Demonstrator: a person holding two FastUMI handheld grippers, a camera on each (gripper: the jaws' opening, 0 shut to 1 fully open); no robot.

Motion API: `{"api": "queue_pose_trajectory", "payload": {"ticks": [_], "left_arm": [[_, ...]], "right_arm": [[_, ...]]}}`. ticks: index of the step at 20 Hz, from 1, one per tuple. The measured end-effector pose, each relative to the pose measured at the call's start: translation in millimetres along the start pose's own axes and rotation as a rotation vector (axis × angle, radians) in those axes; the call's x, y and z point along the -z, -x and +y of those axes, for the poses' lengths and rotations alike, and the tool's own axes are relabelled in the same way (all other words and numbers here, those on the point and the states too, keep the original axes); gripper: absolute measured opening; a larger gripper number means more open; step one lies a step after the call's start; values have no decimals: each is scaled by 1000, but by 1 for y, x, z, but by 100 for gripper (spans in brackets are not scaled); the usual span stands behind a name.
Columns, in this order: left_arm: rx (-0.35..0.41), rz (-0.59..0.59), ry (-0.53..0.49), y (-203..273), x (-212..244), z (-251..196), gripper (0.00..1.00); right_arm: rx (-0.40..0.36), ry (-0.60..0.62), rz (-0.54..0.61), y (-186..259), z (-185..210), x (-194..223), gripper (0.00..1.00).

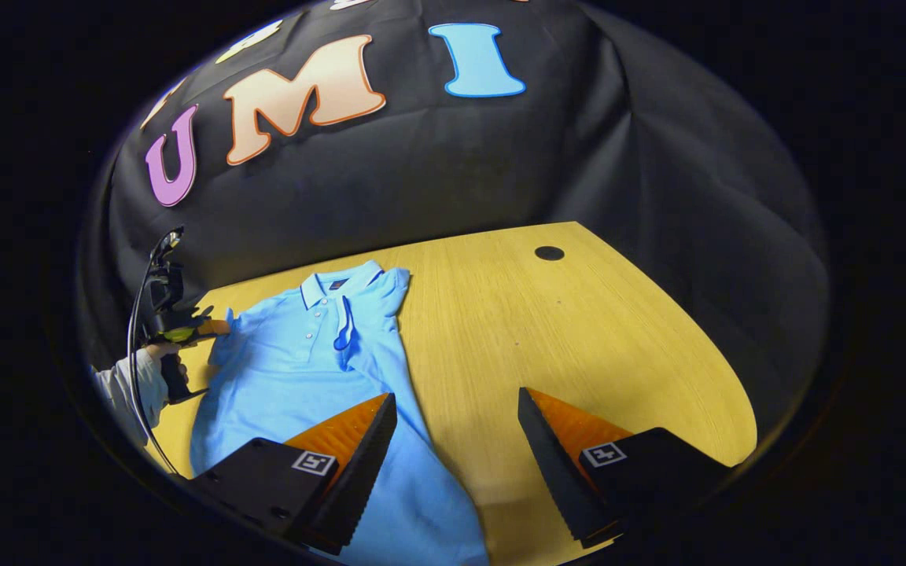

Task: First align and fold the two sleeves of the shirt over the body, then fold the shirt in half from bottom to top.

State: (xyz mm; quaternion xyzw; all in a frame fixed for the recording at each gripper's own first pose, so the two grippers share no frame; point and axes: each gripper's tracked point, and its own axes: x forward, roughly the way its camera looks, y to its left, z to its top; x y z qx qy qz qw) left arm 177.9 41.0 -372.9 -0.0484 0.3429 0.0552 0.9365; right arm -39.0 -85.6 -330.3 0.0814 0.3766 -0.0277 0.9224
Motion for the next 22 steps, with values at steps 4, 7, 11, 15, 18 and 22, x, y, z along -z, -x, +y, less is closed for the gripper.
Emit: {"api": "queue_pose_trajectory", "payload": {"ticks": [4,7,11,15,18,22], "left_arm": [[105,-83,-18,21,-34,-56,0],[162,-98,-89,33,-42,-97,0],[215,-64,-113,38,-29,-141,0],[250,-11,-107,35,-5,-167,0],[247,30,-115,26,15,-172,0],[357,22,-86,33,19,-187,0]], "right_arm": [[6,-19,-13,9,-15,0,98],[4,-30,-9,14,-22,5,98],[11,-28,-12,21,-31,6,98],[14,-46,-12,24,-36,7,98],[22,-55,0,20,-35,9,98],[22,-79,8,9,-22,6,97]]}}
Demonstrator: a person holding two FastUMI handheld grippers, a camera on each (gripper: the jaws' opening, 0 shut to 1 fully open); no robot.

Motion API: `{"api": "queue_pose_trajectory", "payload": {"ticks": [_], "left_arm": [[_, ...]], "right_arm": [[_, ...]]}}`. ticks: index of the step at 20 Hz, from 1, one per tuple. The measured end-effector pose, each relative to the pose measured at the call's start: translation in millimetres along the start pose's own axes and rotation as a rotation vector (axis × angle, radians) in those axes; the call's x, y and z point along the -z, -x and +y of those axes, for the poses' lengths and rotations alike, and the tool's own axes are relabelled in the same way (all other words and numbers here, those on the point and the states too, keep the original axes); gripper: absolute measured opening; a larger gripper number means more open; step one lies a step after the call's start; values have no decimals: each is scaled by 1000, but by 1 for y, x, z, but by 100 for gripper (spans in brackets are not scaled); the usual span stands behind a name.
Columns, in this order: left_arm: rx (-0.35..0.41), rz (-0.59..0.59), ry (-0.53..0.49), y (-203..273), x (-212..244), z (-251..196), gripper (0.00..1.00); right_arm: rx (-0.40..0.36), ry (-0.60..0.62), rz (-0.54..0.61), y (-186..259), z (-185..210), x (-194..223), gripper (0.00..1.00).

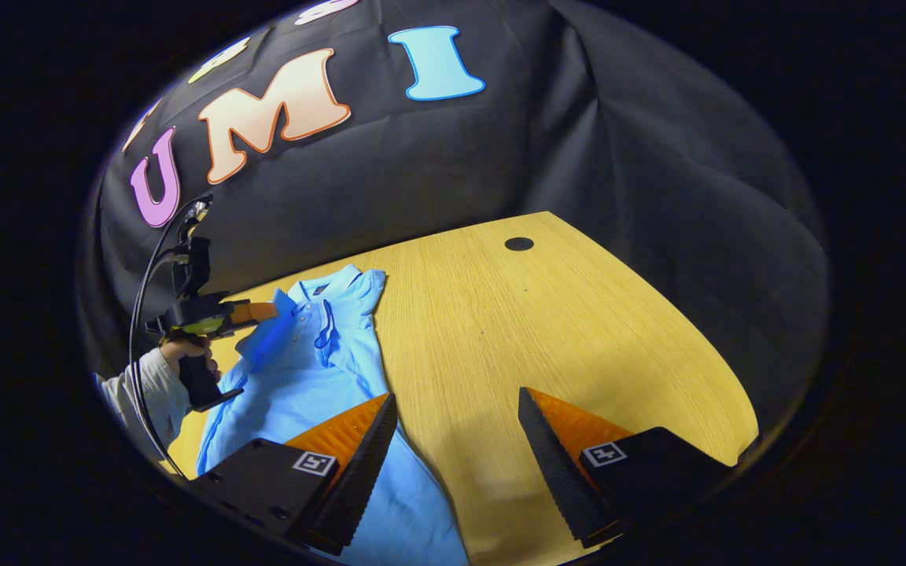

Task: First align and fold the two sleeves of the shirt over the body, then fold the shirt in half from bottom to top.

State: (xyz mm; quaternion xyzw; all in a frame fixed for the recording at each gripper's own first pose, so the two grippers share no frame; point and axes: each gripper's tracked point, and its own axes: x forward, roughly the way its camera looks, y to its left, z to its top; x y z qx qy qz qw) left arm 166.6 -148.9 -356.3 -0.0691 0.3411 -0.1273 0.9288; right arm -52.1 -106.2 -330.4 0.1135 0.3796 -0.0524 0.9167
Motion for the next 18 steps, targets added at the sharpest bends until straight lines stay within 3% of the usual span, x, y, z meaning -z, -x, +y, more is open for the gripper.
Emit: {"api": "queue_pose_trajectory", "payload": {"ticks": [1,4,8,11,14,18], "left_arm": [[42,-10,7,4,-2,-7,19],[28,-31,-48,20,-14,9,94],[33,-86,-28,68,-34,32,97],[-8,-139,-39,117,-36,50,97],[-76,-177,-89,177,-17,60,96],[-94,-171,-146,248,33,52,96]], "right_arm": [[-1,-7,-4,-2,4,-3,97],[8,-19,-26,-13,18,-14,97],[9,-15,-79,-12,33,-32,97],[-47,9,-104,5,49,-33,97],[-102,101,-103,29,55,-21,97],[-157,174,-127,71,59,-4,97]]}}
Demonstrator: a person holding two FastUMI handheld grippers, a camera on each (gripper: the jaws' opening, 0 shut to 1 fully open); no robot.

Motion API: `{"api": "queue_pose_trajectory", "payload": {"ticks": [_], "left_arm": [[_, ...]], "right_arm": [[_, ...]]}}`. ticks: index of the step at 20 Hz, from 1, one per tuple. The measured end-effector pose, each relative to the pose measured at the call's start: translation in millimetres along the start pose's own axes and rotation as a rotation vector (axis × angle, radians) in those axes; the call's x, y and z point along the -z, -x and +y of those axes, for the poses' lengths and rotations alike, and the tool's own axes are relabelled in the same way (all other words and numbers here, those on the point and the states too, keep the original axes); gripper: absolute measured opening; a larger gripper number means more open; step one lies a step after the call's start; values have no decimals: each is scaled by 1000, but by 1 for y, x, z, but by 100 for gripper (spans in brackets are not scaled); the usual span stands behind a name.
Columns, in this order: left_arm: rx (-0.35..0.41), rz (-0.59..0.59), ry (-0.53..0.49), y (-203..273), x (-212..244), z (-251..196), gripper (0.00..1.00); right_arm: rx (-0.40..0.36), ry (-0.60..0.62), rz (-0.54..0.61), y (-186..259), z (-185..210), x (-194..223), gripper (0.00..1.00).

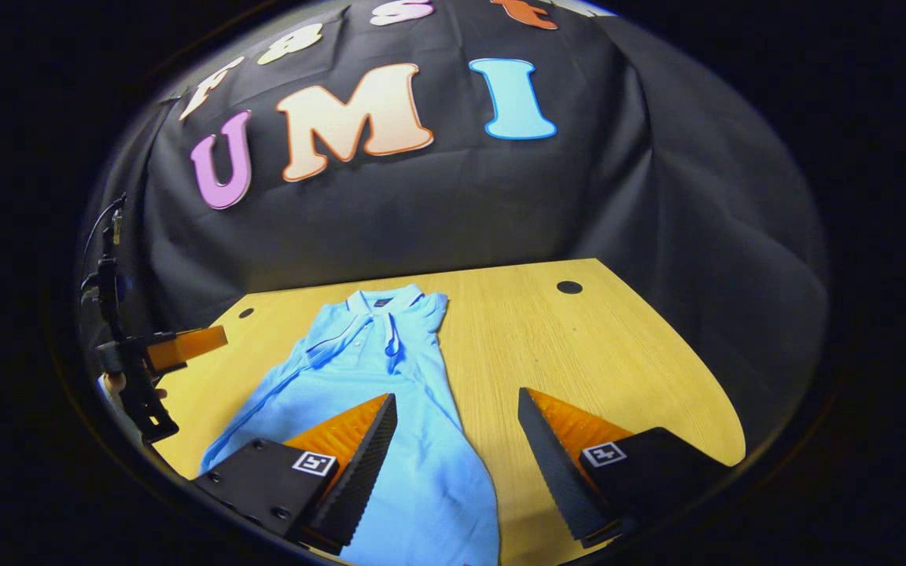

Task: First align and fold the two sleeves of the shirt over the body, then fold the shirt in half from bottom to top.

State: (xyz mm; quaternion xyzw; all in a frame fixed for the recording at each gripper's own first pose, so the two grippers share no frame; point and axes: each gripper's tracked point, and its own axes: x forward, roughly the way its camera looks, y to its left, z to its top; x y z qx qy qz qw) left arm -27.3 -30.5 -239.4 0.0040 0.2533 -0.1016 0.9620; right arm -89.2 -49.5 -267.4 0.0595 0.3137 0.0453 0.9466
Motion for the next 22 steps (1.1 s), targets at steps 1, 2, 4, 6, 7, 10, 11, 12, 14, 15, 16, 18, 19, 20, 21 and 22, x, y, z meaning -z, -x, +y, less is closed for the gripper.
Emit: {"api": "queue_pose_trajectory", "payload": {"ticks": [1,2,4,6,7,10,11,12,14,15,16,18,19,20,21,22], "left_arm": [[-14,12,-9,15,12,0,96],[-24,22,-10,30,21,0,96],[-43,46,2,55,41,-2,96],[-54,74,11,72,60,-1,96],[-57,88,7,80,68,-2,96],[-66,129,-20,98,91,-1,96],[-72,146,-26,103,99,0,96],[-71,161,-28,108,108,0,96],[-64,194,-33,119,129,-2,96],[-65,217,-44,121,141,-2,96],[-69,239,-62,123,153,0,96],[-78,274,-91,131,170,3,96],[-79,281,-94,133,175,3,96],[-81,296,-93,135,183,4,96],[-86,307,-92,136,189,6,96],[-90,318,-92,138,196,7,95]], "right_arm": [[-10,16,-1,10,1,6,98],[-20,33,1,19,2,11,97],[-27,61,14,37,2,24,98],[-34,67,25,50,4,36,98],[-33,68,30,56,4,42,98],[-26,68,63,68,1,65,98],[-18,74,78,71,-2,75,98],[-9,82,93,74,-4,84,98],[5,95,130,79,-7,105,98],[15,102,149,81,-11,117,98],[25,108,169,82,-14,127,98],[37,117,208,86,-18,147,98],[40,119,226,87,-20,157,98],[41,121,242,89,-21,164,98],[44,125,254,89,-21,172,98],[46,129,267,91,-22,177,98]]}}
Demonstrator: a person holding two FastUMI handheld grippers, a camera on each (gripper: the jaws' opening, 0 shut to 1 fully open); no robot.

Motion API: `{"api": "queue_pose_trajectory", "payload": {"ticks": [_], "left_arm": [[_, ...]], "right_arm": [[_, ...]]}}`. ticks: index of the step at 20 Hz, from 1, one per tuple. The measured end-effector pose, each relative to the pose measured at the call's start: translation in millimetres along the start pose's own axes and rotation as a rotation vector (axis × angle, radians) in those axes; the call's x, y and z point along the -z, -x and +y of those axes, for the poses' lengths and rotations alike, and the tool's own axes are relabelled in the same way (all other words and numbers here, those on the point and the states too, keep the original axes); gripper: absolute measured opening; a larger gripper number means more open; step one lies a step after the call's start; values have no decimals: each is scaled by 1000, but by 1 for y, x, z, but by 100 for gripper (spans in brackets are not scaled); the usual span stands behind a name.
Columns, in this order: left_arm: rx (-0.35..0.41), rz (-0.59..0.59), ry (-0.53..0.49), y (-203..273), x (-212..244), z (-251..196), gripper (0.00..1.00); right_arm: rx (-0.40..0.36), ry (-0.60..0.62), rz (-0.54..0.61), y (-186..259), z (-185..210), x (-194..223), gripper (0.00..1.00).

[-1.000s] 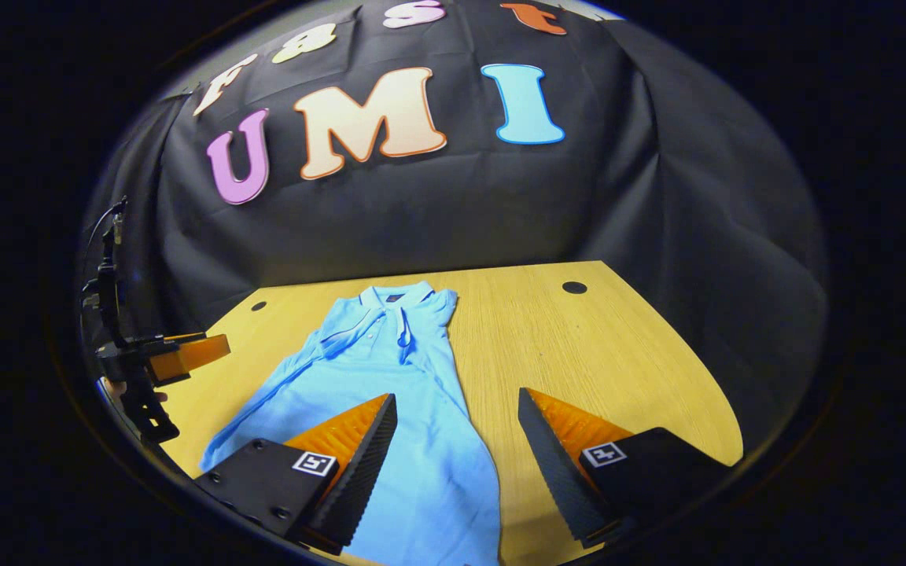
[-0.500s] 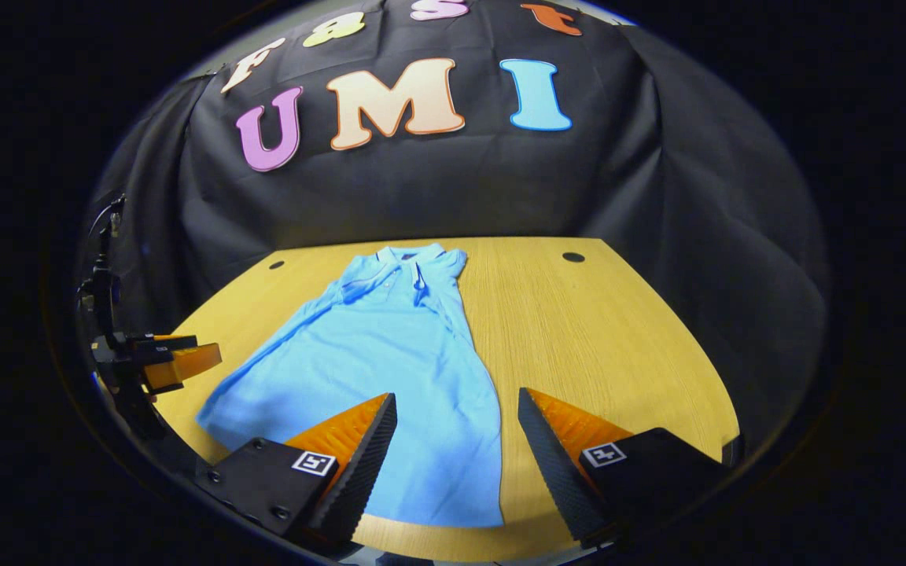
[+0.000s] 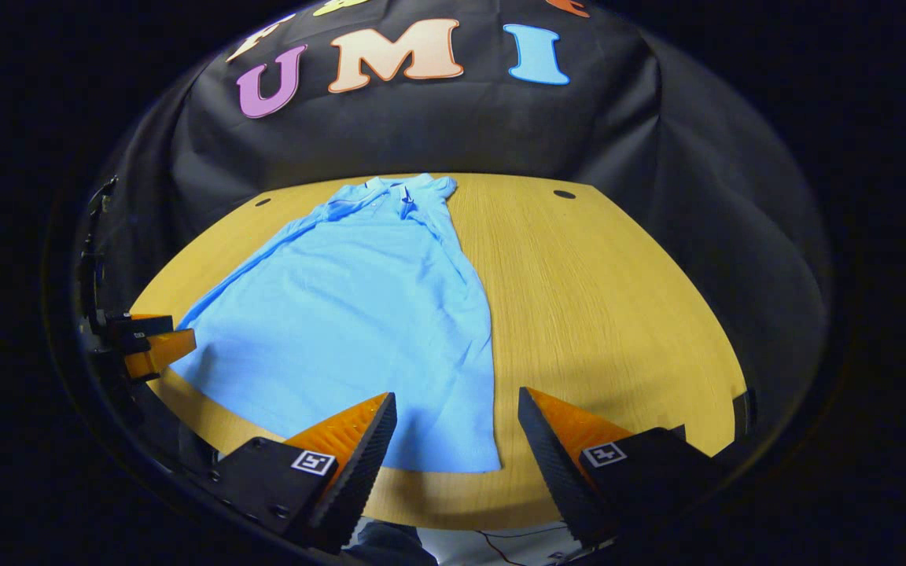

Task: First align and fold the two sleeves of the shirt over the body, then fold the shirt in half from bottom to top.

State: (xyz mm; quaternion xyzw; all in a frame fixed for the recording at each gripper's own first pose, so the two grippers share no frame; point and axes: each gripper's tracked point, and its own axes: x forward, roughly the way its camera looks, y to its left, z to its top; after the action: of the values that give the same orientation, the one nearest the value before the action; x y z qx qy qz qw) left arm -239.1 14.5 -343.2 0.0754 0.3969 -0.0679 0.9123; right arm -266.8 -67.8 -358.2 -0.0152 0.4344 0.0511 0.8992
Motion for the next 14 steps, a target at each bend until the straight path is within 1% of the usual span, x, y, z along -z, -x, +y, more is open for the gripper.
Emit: {"api": "queue_pose_trajectory", "payload": {"ticks": [1,2,3,5,6,7,8,9,10,11,12,13,14], "left_arm": [[-5,14,-1,1,6,1,95],[-15,17,-4,1,9,3,95],[-28,12,-5,2,8,6,95],[-45,8,-5,4,8,10,97],[-63,10,-12,7,9,12,97],[-97,-8,-19,9,4,19,97],[-93,-31,-10,8,-1,17,96],[-72,-12,0,8,3,11,95],[-58,33,5,9,19,7,95],[-56,-12,7,10,14,6,96],[-44,3,6,11,11,3,96],[-38,20,8,11,17,-2,91],[-25,1,12,8,10,-7,97]], "right_arm": [[-2,3,10,-1,1,5,98],[-2,10,17,-2,2,9,93],[1,19,23,-4,2,13,98],[-6,28,35,-5,4,19,98],[-8,25,27,-3,5,16,98],[-13,26,35,-4,5,18,98],[-16,22,33,-6,6,18,98],[-19,12,36,-6,6,18,98],[-27,-5,41,-7,8,20,94],[-27,-13,42,-8,10,20,98],[-28,-5,43,-8,10,19,98],[-28,2,46,-8,10,21,98],[-40,1,43,-7,14,20,98]]}}
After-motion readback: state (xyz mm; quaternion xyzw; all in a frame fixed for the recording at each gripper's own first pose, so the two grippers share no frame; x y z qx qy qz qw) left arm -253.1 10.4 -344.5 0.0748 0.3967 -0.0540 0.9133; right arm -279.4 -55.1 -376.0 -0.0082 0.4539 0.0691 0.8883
